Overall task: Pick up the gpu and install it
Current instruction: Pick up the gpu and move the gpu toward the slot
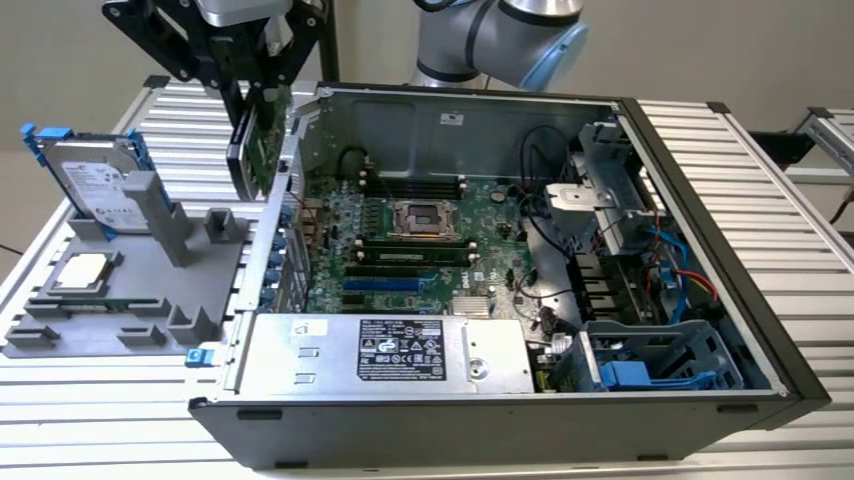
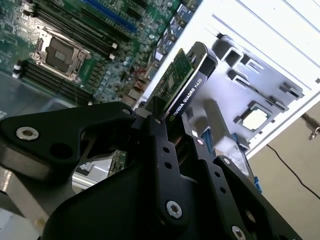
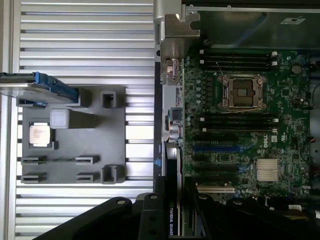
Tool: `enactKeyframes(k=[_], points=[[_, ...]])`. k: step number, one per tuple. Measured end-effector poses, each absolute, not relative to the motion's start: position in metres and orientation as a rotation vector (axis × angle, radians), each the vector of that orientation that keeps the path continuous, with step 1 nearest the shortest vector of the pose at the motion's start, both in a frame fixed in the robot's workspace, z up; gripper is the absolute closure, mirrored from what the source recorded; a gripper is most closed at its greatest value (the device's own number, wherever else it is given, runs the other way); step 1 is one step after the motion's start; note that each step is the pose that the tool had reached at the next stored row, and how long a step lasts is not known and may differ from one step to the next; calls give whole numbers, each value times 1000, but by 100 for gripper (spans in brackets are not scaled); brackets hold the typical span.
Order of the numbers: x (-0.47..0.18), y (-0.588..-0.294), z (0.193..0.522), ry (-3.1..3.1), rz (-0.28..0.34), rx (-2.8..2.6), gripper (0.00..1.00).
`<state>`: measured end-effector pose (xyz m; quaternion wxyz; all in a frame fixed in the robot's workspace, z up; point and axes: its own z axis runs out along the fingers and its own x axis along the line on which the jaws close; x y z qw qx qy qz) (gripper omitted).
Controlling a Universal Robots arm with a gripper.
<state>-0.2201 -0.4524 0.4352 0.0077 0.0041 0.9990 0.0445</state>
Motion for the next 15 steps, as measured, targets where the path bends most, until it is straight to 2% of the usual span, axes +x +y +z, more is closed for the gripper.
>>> enactKeyframes(k=[15], points=[[-202,-452,435,3123,139,13,100]])
